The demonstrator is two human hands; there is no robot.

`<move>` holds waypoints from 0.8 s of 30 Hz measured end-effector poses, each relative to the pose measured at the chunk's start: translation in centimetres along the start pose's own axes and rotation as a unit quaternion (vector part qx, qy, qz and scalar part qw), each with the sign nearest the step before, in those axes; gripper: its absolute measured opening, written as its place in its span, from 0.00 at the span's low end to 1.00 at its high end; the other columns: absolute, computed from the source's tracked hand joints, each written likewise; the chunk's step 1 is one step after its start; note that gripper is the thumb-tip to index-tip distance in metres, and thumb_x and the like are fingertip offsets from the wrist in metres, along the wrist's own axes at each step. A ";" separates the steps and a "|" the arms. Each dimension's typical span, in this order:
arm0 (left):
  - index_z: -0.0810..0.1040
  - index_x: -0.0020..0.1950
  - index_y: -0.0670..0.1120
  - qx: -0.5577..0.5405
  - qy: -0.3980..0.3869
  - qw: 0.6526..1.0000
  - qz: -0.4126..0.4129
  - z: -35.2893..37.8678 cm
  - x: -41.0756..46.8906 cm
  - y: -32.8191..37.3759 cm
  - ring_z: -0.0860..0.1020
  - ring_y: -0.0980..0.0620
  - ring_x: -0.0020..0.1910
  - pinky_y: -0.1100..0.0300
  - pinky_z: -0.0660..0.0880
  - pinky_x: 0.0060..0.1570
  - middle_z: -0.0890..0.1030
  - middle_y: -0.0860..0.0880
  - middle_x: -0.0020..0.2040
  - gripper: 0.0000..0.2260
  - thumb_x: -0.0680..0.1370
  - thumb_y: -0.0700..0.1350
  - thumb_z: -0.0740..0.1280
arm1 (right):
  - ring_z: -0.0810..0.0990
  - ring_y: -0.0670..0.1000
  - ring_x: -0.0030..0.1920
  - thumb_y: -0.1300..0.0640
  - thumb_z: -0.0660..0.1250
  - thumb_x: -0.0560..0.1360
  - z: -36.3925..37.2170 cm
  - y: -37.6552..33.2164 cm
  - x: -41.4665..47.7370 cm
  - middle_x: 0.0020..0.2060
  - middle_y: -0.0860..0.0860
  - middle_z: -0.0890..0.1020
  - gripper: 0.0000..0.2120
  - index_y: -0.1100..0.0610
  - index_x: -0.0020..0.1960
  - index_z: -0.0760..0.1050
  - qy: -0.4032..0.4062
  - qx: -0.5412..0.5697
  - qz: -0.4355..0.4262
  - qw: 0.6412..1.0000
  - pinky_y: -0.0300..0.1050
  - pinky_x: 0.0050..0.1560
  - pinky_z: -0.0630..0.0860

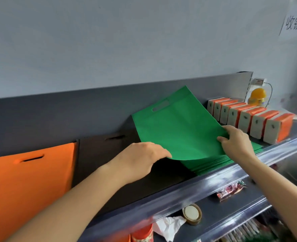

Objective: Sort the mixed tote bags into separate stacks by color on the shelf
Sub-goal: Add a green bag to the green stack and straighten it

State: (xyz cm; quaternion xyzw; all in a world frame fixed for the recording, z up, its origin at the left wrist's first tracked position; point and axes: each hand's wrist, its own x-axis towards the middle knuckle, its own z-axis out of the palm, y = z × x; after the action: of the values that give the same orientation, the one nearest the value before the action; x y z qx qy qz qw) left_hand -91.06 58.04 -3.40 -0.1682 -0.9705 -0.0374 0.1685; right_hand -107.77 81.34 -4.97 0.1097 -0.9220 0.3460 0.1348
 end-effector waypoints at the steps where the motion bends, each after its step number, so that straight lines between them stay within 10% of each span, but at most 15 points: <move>1: 0.71 0.69 0.54 -0.003 -0.007 1.000 -0.011 0.6 1.3 0.8 0.71 0.56 0.65 0.58 0.70 0.62 0.74 0.56 0.66 0.26 0.76 0.31 0.56 | 0.79 0.60 0.48 0.60 0.65 0.76 -0.4 1.0 1.0 0.56 0.58 0.80 0.19 0.57 0.66 0.71 0.000 -0.008 -0.003 1.000 0.56 0.48 0.79; 11: 0.69 0.70 0.54 -0.043 -0.090 0.993 -0.060 6.2 7.5 5.0 0.70 0.54 0.65 0.53 0.70 0.62 0.74 0.53 0.67 0.20 0.81 0.38 0.56 | 0.75 0.61 0.58 0.57 0.68 0.75 -0.7 7.2 6.9 0.60 0.57 0.77 0.22 0.54 0.67 0.71 -0.050 -0.134 0.007 0.990 0.55 0.53 0.76; 17: 0.74 0.67 0.50 -0.094 -0.066 0.990 -0.077 7.5 7.9 5.5 0.68 0.58 0.66 0.72 0.57 0.63 0.74 0.54 0.66 0.18 0.81 0.53 0.57 | 0.70 0.57 0.63 0.58 0.68 0.74 0.3 5.6 6.6 0.63 0.54 0.74 0.19 0.54 0.64 0.74 -0.072 -0.138 -0.132 0.979 0.52 0.60 0.70; 24: 0.74 0.67 0.48 -0.076 -0.061 0.992 -0.085 6.8 7.5 5.6 0.68 0.55 0.64 0.63 0.63 0.65 0.75 0.51 0.65 0.16 0.81 0.51 0.57 | 0.74 0.54 0.60 0.45 0.64 0.75 3.4 1.9 4.0 0.59 0.51 0.77 0.16 0.50 0.60 0.77 -0.218 -0.149 -0.244 0.933 0.47 0.59 0.72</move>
State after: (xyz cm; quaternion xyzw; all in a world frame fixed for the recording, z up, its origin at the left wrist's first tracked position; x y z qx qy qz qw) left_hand -97.93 66.53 -7.19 -0.0990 -0.9842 -0.1145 0.0918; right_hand -112.65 79.99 -7.31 0.3830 -0.9144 0.1289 0.0260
